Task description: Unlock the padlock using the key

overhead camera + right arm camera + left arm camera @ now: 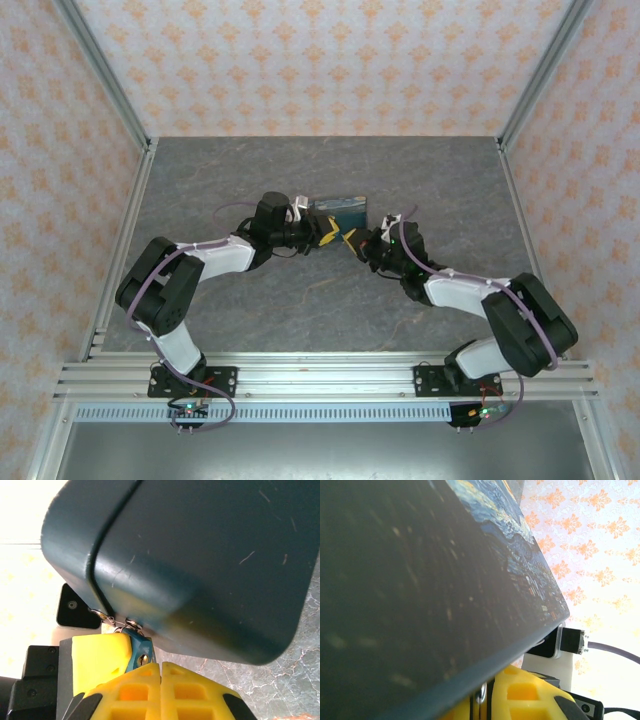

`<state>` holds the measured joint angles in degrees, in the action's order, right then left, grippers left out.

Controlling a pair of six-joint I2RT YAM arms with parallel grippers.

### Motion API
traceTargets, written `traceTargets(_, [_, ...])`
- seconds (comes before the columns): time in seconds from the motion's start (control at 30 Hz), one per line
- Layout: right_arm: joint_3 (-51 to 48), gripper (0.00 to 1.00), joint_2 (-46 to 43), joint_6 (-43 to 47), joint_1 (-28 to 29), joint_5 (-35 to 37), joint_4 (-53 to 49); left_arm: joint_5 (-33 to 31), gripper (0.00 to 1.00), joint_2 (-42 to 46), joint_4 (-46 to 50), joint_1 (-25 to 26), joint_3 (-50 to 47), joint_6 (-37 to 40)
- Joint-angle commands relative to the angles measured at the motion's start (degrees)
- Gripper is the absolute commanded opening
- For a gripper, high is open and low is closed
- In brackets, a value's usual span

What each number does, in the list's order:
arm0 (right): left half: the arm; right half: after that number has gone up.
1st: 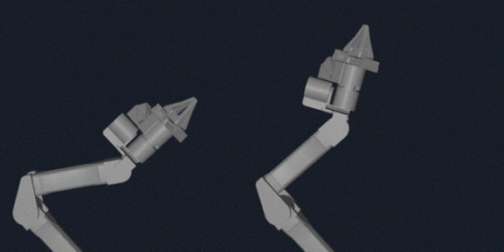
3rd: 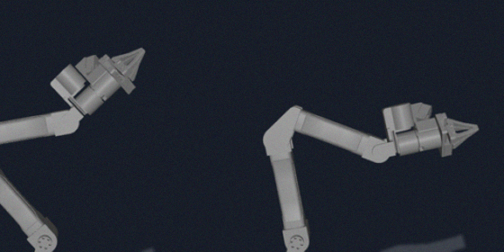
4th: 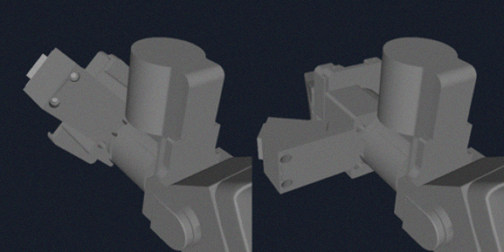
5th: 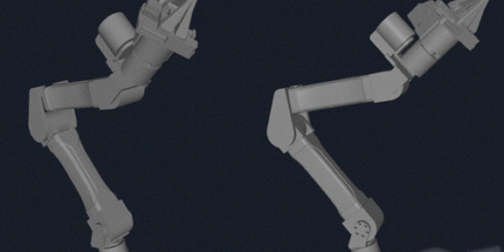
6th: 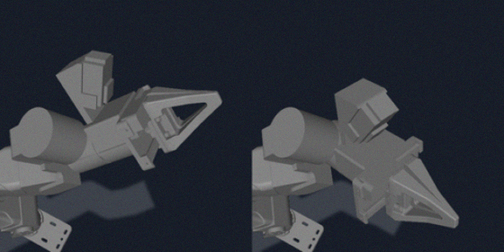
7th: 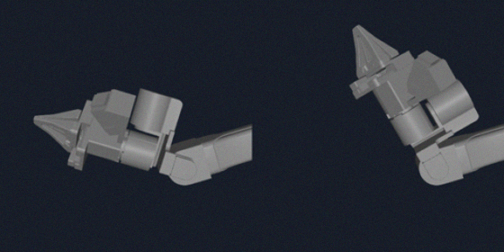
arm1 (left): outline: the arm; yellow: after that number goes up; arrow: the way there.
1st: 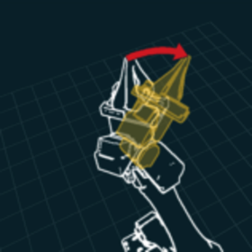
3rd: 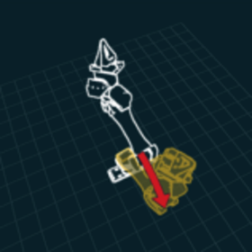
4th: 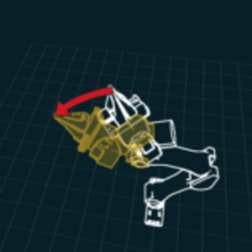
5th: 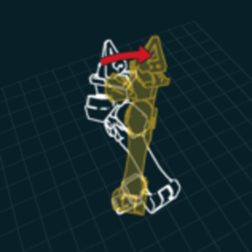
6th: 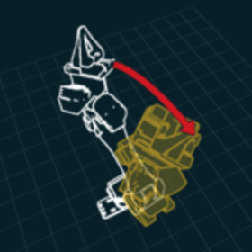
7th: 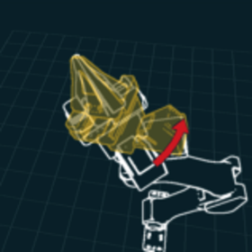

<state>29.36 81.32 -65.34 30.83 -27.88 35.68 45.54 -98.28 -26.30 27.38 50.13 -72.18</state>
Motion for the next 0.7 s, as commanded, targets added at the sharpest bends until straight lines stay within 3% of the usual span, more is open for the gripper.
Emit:
traceTargets(0.0, [1.88,0.0,0.95,0.22,0.33,-0.25,2.34,-0.45,0.0,0.46,-0.64,0.07,0.76,-0.15])
traceTargets(0.67, [0.86,0.0,-1.51,1.1,0.35,0.76,-0.46,-0.63,0.0,0.37,-0.48,0.13,0.54,0.11])
